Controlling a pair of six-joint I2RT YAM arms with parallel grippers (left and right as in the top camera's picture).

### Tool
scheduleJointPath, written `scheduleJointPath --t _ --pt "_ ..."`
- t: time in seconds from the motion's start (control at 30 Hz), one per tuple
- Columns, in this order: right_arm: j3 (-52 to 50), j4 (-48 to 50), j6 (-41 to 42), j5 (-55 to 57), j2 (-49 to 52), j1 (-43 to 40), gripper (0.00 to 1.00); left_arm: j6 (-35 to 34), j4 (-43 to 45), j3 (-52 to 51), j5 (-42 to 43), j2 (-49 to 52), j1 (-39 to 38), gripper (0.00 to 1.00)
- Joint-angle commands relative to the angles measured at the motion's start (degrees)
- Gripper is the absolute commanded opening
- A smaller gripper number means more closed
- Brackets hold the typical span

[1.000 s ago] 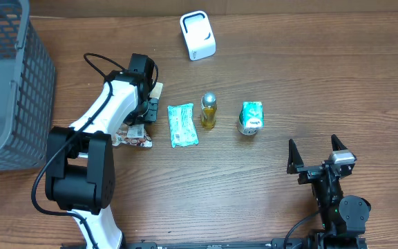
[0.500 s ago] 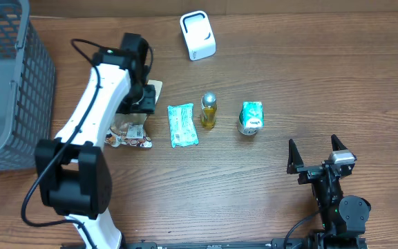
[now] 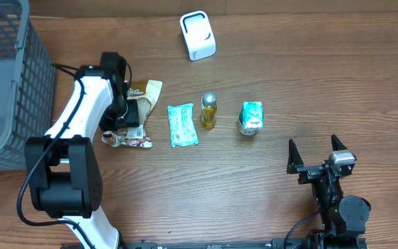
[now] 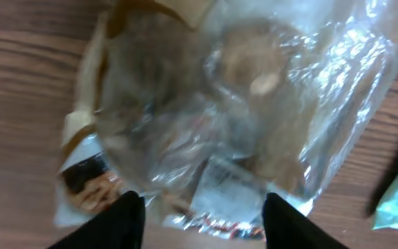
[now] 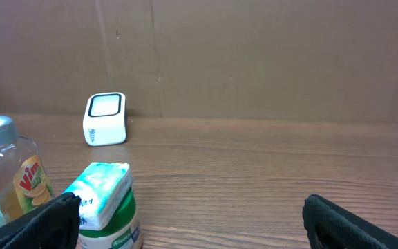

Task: Scan the item barcode

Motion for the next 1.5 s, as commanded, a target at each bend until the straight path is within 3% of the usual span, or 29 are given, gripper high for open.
scheduleJointPath --t 0.0,0.6,0.83,1.07,1.27,1.47 --pt "-0.6 0.2 0.0 0.5 -0.5 -0.1 1.0 1.3 2.1 -2.6 5.9 -0.4 0.0 0.58" --pt "-0.6 0.2 0.0 0.5 -0.5 -0.1 1.0 -0.6 8.7 -9.1 5.9 -0.4 0.0 0.61" --pt "-0.6 0.2 0.0 0.5 -0.5 -0.1 1.0 -0.4 4.1 -0.9 9.9 -1.4 0.1 0.7" --pt "-0.6 0.2 0.0 0.5 -0.5 -0.1 1.0 -1.6 -2.8 7.6 3.3 -1.5 1.7 0.72" --pt "-0.6 0.2 0.0 0.5 -0.5 -0.1 1.0 -1.7 -3.6 4.4 -1.5 -1.3 2.4 0.72" --pt "-0.6 0.2 0.0 0.5 -0.5 -0.1 1.0 -1.8 4.0 -3.7 0.2 -1.3 2.4 0.73"
